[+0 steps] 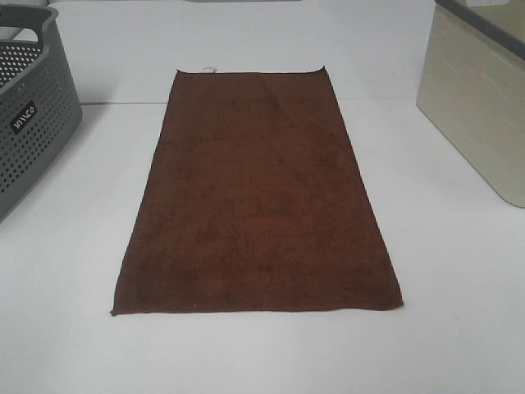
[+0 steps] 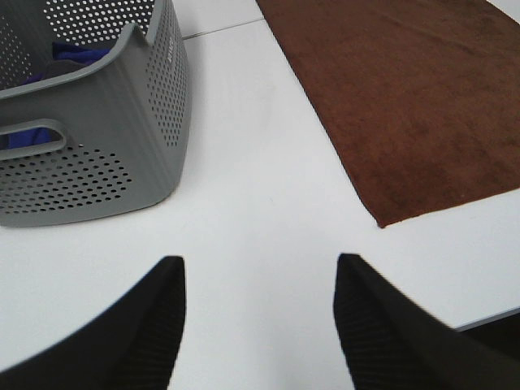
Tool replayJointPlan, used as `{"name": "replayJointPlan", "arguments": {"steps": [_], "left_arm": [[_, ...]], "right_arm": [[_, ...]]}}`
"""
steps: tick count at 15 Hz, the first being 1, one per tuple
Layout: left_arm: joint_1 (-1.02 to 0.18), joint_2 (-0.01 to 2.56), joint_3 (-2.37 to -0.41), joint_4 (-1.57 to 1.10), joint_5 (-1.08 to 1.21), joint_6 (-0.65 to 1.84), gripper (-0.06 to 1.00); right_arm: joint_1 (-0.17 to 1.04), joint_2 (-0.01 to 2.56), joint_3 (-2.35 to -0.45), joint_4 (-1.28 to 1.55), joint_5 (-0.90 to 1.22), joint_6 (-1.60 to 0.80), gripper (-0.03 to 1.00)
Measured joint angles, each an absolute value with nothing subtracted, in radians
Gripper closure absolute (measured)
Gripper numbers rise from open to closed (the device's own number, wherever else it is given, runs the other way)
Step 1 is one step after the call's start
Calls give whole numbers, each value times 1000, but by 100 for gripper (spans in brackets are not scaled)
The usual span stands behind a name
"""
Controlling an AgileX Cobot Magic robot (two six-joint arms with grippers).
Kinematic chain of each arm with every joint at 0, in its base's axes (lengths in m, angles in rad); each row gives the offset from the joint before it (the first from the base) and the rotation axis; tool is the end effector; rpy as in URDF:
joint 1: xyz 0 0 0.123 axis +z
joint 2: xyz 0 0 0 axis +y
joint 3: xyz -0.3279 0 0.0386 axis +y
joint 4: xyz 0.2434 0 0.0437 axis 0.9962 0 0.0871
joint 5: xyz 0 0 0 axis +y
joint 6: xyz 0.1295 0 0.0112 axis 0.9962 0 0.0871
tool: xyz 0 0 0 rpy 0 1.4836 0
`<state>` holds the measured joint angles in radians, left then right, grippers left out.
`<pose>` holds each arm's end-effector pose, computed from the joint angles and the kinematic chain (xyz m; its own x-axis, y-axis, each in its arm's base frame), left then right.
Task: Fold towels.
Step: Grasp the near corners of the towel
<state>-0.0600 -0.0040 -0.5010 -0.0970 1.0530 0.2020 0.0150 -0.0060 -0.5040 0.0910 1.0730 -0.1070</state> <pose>-0.0207 -0.0097 0.2588 -0.4161 0.1780 -0.8917 0.2012 0.9744 0.1006 -0.0220 0.0101 0.2573 -0.4501 -0.0700 -0.8902 -0.1148 0.9932 -0.0200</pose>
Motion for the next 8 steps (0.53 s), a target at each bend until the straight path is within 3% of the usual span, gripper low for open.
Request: {"name": "replayJointPlan", "arguments": {"steps": [8], "left_arm": [[-60,-4,-501,-97,1053,202,41]], "right_arm": [[15,-6,-504,91,1073,-107,14]]}}
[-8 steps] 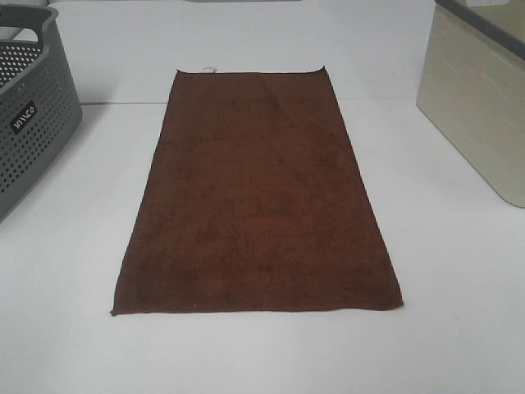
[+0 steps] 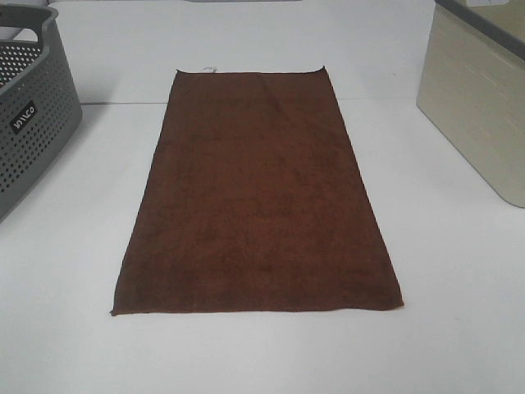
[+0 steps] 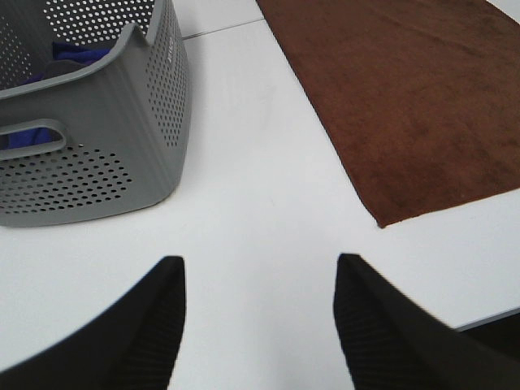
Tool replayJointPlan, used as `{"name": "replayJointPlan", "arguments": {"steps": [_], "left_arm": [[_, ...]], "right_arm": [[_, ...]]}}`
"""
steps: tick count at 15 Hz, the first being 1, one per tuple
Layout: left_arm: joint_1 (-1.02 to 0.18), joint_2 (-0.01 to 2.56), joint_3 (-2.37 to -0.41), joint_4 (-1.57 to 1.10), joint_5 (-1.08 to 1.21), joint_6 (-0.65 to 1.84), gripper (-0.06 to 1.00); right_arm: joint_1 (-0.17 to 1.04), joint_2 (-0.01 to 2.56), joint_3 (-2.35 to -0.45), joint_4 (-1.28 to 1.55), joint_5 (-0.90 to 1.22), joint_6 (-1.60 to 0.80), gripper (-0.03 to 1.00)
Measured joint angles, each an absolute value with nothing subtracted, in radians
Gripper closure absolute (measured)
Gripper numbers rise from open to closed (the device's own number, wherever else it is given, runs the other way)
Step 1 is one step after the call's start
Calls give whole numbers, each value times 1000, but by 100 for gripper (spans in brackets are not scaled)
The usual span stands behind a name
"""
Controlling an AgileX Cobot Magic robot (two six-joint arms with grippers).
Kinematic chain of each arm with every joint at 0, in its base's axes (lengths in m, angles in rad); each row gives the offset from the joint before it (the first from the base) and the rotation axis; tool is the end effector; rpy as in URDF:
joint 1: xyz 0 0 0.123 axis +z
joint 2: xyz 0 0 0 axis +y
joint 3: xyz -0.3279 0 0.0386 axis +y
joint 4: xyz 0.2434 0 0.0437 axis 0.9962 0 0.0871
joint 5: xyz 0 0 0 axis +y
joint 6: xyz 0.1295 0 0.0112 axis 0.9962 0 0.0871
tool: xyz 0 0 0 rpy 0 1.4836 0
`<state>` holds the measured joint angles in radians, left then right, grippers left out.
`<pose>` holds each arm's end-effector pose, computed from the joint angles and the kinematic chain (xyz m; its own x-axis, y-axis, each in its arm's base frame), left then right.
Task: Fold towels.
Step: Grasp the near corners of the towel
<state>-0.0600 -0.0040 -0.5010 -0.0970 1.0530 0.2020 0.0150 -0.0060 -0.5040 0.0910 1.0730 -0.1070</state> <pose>-0.0207 -0.0097 0.2588 -0.4161 0.1780 -0.8917 0.2012 0.9744 0.1006 -0.0220 0.0101 0.2573 -0.4501 -0.0700 -0.8902 -0.1148 0.9932 -0.0200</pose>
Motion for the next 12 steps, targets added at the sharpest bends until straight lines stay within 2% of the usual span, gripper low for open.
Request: {"name": "replayJointPlan", "arguments": {"steps": [12], "left_arm": [[-60,-4,-501,-97,1053,202,41]], "right_arm": [[15,-6,-504,91,1073,-107,14]]}}
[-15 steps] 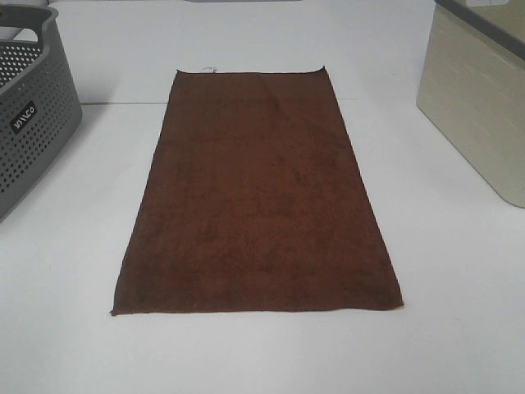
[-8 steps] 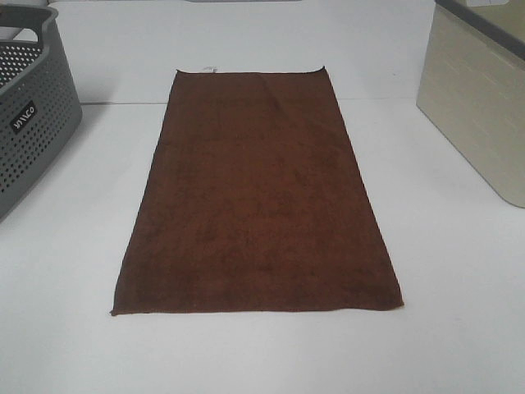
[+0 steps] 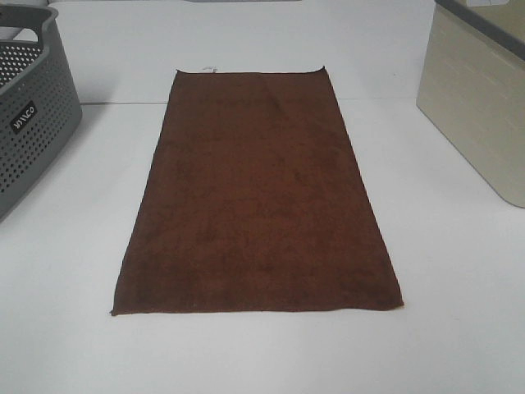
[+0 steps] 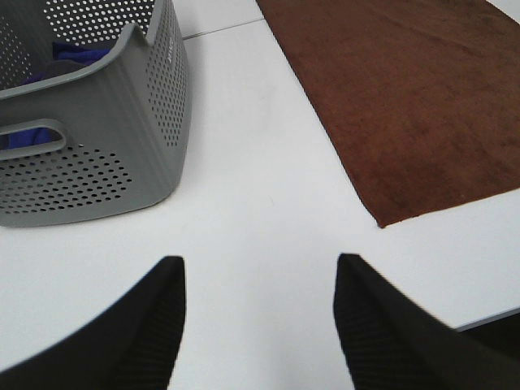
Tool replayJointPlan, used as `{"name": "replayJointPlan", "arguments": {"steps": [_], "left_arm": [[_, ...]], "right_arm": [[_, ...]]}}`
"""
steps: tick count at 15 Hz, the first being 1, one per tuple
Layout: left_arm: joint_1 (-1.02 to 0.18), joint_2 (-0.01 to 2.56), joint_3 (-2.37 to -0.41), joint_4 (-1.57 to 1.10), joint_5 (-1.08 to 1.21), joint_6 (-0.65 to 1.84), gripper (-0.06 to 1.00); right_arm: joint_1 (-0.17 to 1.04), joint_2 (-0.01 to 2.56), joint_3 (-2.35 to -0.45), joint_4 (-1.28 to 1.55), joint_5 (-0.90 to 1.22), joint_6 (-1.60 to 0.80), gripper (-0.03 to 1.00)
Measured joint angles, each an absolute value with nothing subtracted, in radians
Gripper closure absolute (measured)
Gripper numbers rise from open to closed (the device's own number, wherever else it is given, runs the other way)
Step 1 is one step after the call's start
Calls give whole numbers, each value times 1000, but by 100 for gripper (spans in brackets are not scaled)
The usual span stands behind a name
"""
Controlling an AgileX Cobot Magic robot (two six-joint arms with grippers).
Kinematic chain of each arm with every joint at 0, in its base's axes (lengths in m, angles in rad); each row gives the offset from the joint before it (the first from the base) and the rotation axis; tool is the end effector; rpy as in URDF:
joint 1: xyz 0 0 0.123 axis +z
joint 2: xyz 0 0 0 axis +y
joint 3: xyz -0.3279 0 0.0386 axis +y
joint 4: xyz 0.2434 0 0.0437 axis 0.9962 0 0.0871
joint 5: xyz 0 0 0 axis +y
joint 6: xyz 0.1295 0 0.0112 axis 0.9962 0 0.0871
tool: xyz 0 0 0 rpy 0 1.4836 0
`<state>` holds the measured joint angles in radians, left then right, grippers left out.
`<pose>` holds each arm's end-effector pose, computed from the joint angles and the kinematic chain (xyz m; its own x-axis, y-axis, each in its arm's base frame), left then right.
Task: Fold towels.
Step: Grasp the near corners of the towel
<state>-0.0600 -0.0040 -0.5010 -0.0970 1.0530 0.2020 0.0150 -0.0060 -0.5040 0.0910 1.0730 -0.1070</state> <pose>-0.0207 -0.0097 0.2588 -0.4161 0.1780 -0.8917 0.2012 0.9744 0.1006 -0.0220 0.0101 0.2573 -0.4501 -0.0700 -0.8902 -0.1148 0.9932 -0.0200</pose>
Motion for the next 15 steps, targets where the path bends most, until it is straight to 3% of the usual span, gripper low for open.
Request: {"name": "replayJointPlan", "arguments": {"steps": [15], "left_arm": [[-60,-4,-501,-97,1053,202,41]], "right_arm": [[15,-6,-504,91,1073,-107,14]]}}
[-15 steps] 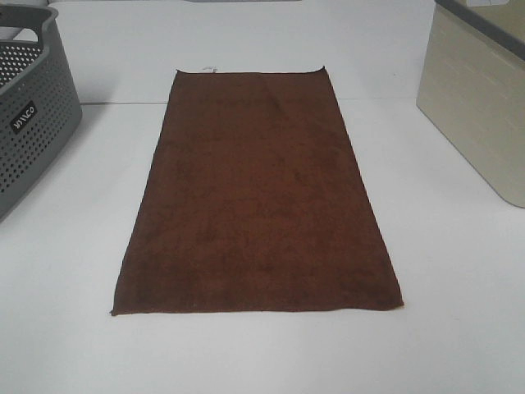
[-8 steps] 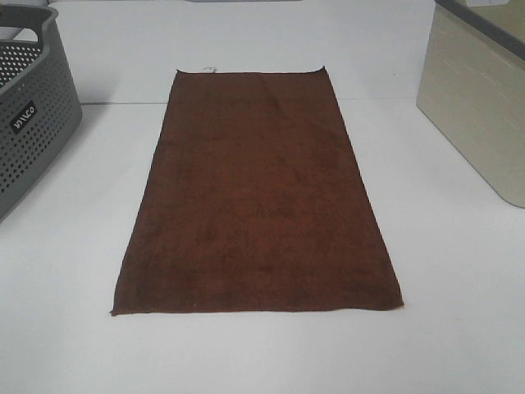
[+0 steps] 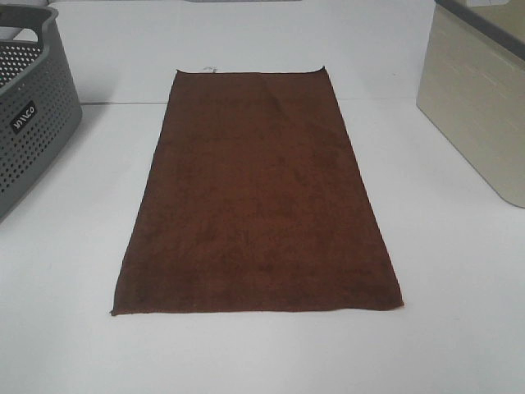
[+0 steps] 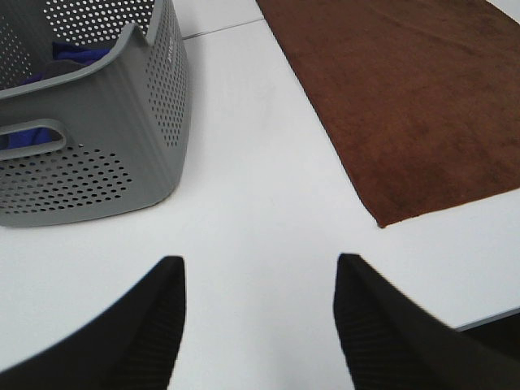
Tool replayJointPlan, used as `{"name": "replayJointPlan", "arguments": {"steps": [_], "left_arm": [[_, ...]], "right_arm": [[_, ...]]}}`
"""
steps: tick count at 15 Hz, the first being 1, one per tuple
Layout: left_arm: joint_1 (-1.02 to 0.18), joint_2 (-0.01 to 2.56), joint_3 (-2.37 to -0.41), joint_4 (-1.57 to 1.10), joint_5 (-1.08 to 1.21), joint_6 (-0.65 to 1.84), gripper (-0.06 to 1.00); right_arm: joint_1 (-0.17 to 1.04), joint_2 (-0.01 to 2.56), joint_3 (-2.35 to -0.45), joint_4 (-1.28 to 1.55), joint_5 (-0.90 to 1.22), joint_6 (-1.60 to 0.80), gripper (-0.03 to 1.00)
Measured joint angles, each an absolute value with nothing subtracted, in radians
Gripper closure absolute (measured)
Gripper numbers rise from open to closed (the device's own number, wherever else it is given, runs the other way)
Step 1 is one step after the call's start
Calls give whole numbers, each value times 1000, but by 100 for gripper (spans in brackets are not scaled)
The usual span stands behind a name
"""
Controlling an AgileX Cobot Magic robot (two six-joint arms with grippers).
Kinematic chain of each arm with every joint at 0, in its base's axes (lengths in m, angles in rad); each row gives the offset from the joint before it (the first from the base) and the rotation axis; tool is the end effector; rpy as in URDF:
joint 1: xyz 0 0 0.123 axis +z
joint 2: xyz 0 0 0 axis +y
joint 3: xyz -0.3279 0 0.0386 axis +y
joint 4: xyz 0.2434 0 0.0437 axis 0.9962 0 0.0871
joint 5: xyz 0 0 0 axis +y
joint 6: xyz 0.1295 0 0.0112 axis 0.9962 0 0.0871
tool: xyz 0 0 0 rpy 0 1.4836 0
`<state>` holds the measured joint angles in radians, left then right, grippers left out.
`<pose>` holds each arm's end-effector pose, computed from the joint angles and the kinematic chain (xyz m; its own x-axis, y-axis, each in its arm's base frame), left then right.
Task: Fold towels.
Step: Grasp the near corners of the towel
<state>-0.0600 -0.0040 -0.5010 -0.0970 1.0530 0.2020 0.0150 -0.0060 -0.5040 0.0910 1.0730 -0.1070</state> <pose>-0.0207 -0.0097 0.2588 -0.4161 0.1780 -0.8917 0.2012 0.9744 0.1006 -0.0220 0.0101 0.2573 -0.4501 -0.0700 -0.8902 -0.1148 0.9932 -0.0200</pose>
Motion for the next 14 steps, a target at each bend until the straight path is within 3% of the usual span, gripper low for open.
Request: {"name": "replayJointPlan", "arguments": {"steps": [14], "left_arm": [[-60,-4,-501,-97,1053,202,41]], "right_arm": [[15,-6,-504,91,1073,-107,14]]}}
